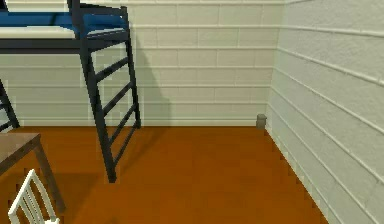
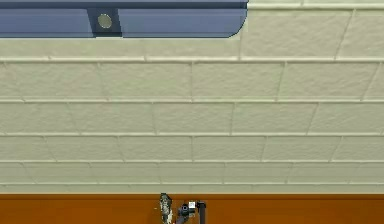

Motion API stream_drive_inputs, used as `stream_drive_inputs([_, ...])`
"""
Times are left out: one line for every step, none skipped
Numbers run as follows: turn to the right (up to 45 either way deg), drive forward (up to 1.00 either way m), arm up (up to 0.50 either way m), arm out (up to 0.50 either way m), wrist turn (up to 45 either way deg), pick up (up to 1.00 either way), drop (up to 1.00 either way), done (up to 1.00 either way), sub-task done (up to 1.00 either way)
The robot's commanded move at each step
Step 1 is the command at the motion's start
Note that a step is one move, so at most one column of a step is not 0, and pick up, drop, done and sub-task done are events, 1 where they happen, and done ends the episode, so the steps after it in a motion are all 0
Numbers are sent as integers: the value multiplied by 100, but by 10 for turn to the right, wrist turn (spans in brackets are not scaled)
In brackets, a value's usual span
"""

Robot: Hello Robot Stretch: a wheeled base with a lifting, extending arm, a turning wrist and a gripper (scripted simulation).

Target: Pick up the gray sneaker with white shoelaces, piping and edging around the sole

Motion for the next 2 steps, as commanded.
stream_drive_inputs([0,0,0,0,450,0,0,0,0])
stream_drive_inputs([0,0,0,0,360,0,0,0,0])
